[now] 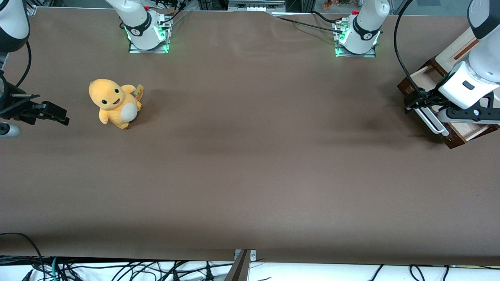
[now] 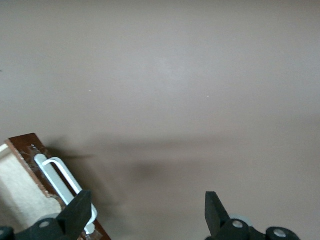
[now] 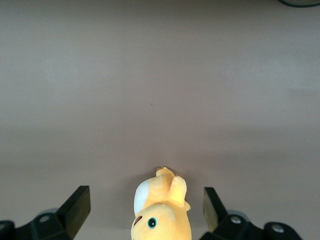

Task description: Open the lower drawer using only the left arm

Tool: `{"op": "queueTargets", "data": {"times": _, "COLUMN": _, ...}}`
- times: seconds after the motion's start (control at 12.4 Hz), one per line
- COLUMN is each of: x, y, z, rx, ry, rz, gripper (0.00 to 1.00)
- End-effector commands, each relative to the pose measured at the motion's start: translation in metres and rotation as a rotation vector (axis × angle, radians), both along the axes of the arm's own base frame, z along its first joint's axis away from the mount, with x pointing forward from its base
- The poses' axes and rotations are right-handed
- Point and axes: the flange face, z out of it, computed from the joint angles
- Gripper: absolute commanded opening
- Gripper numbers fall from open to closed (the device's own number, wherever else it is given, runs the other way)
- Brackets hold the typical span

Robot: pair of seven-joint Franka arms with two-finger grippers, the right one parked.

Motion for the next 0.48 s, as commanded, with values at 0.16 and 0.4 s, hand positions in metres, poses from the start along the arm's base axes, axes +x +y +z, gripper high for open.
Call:
{"op": "queueTargets", "data": {"times": 0.16, "x": -0.0104, "y": 0.0021, "z": 0.0044, "rx": -0.032, "ry": -0.010, "rz": -0.001, "gripper": 1.00}}
{"op": "queueTargets", "data": {"times": 0.4, "x": -0.0111, "y": 0.0013, "z": 0.0038, "rx": -0.032, "ry": -0.008, "rz": -0.007, "gripper": 1.00}}
